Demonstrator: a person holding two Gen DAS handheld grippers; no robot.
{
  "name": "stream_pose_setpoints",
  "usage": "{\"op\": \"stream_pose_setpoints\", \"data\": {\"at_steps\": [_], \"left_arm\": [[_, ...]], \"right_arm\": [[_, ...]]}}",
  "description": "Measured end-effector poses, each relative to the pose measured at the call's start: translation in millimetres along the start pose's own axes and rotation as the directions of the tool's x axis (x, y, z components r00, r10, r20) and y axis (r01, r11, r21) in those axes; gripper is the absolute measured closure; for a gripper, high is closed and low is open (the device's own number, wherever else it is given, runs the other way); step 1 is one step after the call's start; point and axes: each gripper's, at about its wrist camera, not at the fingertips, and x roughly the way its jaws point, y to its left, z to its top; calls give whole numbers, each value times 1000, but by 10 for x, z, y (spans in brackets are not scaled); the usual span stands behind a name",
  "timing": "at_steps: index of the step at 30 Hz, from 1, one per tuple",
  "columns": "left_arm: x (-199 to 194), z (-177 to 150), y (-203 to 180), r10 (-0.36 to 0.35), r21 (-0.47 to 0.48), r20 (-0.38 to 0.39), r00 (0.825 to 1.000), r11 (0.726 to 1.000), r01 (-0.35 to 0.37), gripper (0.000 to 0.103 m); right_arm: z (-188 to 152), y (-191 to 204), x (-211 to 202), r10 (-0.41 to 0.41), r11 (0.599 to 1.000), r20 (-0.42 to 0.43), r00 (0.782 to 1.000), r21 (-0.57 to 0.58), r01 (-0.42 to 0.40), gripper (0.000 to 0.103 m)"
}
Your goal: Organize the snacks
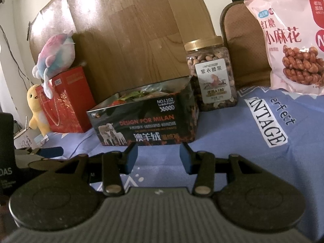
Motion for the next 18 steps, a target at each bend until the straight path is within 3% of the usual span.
{"op": "stream_pose_setpoints", "data": {"at_steps": [18], "left_arm": [[-5,1,-23,26,16,-1,1000,1000,-26,0]], "right_arm": [[15,3,-53,30,999,21,999,12,-30,54]]}}
